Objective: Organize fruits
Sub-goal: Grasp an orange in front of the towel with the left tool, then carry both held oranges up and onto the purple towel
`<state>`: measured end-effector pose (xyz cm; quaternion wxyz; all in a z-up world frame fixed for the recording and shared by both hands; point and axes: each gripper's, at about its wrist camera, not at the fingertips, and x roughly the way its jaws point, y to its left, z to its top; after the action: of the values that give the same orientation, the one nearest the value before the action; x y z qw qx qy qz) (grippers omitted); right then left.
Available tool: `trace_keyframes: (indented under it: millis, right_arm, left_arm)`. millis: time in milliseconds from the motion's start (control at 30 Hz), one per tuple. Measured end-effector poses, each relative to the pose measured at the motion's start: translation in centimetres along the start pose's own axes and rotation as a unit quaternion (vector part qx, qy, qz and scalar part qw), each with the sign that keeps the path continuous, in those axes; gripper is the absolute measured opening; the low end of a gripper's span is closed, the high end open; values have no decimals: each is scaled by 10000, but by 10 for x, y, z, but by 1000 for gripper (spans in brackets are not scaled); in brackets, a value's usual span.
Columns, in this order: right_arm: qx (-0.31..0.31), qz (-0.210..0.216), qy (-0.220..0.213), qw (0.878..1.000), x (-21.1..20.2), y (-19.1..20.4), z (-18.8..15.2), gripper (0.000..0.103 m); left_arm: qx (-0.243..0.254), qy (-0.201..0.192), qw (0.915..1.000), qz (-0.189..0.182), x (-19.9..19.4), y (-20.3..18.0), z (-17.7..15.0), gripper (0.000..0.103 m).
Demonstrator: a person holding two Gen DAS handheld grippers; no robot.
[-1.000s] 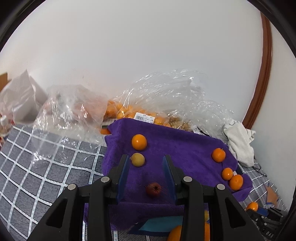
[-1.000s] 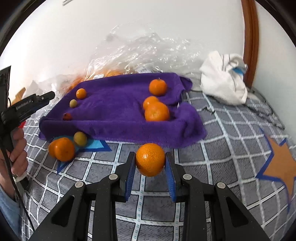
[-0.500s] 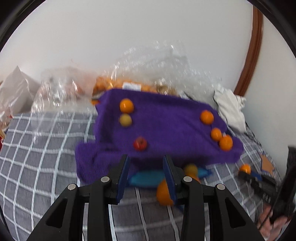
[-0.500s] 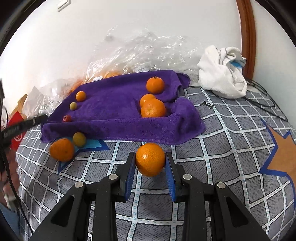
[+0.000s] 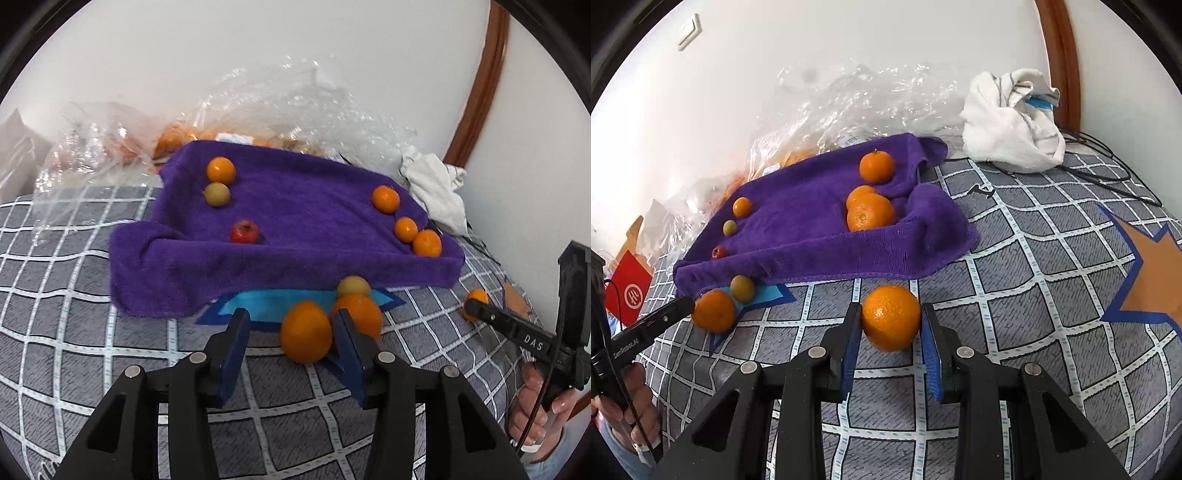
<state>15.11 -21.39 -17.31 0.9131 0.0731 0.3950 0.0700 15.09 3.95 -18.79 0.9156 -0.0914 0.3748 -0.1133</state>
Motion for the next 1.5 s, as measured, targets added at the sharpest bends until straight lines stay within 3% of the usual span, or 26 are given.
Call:
trace_keyframes:
  millis: [200, 333, 433, 867, 1167, 1333, 1500]
  right_arm:
    - [-160, -51, -25, 9999, 0, 5, -1, 31]
    - [-403, -83, -83, 9991, -1, 14, -3, 31]
    - [-537, -76, -73, 9985, 0, 18, -4, 31]
    - [-562, -48, -145, 9983, -3, 18, -5, 31]
    - [-503, 14, -214, 9985, -6, 15, -3, 31]
    - [-434, 118, -261, 9986, -19, 17, 3, 31]
    - [-575, 148, -395, 9975, -38, 28, 15, 31]
  left_arm:
    - [96, 448, 9989, 93, 19, -6, 0, 43]
    - [7, 386, 9992, -56, 17, -3, -1, 32]
    - [-94, 340, 9994, -50, 15, 1, -2, 31]
    - [-108, -183, 9998, -6, -7, 1, -1, 30]
    - [-403, -534, 9978, -34, -22, 11, 5, 30]
    - [-449, -1009, 9935, 263, -38, 17, 7, 30]
    - [-596, -1165, 9911, 246, -45, 23, 10, 30]
